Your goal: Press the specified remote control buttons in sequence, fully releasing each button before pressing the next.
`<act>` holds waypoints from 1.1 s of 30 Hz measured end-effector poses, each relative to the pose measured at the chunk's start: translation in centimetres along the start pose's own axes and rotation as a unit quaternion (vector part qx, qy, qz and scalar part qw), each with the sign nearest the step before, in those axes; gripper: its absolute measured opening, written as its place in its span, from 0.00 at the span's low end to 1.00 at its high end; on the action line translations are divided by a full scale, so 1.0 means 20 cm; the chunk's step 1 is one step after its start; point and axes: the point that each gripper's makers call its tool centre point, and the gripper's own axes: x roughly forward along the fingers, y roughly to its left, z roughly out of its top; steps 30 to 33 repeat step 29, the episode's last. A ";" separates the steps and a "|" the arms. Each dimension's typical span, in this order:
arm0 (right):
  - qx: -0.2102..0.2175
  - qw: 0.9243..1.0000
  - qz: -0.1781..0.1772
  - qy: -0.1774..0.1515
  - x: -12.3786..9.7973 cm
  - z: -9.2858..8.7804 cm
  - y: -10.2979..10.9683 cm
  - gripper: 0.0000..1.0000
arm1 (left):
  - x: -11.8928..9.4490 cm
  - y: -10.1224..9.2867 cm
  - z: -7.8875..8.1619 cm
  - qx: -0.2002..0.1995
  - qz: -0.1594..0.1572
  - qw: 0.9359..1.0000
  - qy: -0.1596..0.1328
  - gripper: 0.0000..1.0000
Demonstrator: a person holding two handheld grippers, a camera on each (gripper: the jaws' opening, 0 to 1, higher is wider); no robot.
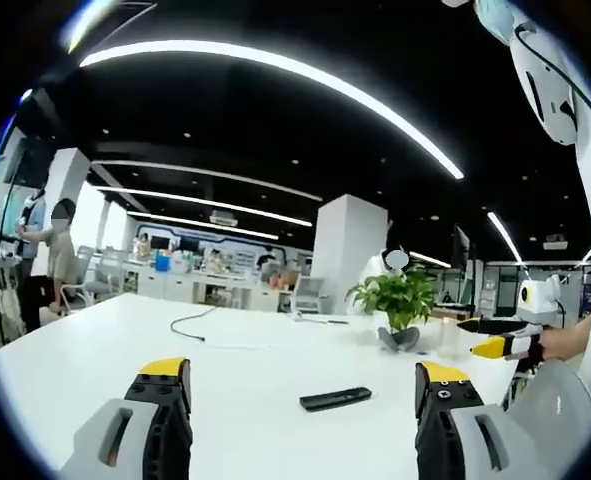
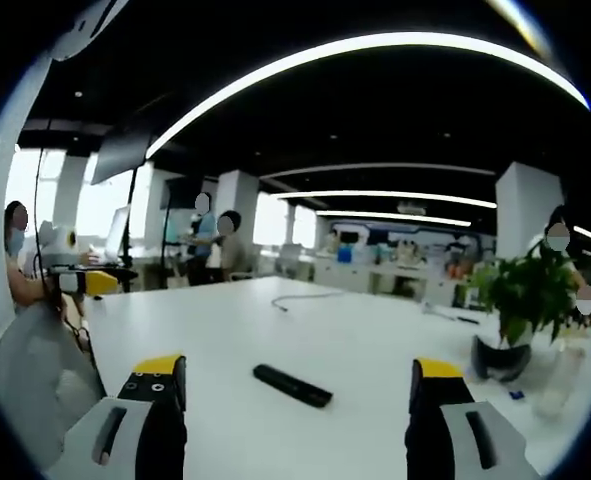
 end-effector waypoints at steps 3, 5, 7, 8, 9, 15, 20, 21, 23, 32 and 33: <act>0.012 1.000 0.000 0.006 0.01 -0.02 0.00 0.92 | 0.00 0.01 0.00 -0.002 0.008 1.000 0.000 0.97; 0.008 1.000 0.000 0.014 0.00 -0.03 0.00 0.90 | -0.01 0.02 0.02 0.002 0.015 1.000 -0.007 0.97; 0.005 1.000 -0.001 0.016 0.00 -0.03 0.00 0.89 | -0.01 0.02 0.02 0.001 0.017 1.000 -0.010 0.97; 0.004 1.000 -0.002 0.016 0.00 -0.03 0.00 0.89 | -0.01 0.02 0.02 -0.001 0.017 1.000 -0.010 0.97; 0.003 1.000 -0.004 0.014 0.00 -0.03 0.00 0.88 | -0.01 0.02 0.02 -0.002 0.016 1.000 -0.010 0.97; 0.009 1.000 -0.011 0.021 0.00 -0.04 -0.02 0.87 | -0.01 0.01 -0.01 0.002 0.006 1.000 0.003 0.96; 0.004 1.000 -0.016 0.025 -0.01 -0.05 -0.03 0.86 | 0.00 0.00 -0.01 0.005 0.001 1.000 0.003 0.96; 0.004 0.999 -0.017 0.026 -0.01 -0.05 -0.03 0.86 | 0.00 0.00 -0.01 0.003 0.000 1.000 0.007 0.96; 0.005 0.999 -0.019 0.028 -0.01 -0.05 -0.03 0.85 | 0.00 0.01 -0.02 0.004 -0.001 1.000 0.009 0.96; 0.003 0.999 -0.016 0.035 0.00 -0.07 -0.03 0.84 | 0.00 0.01 -0.02 0.005 0.003 1.000 0.010 0.96; 0.003 0.999 -0.016 0.035 0.00 -0.07 -0.03 0.84 | 0.00 0.01 -0.02 0.005 0.003 1.000 0.010 0.96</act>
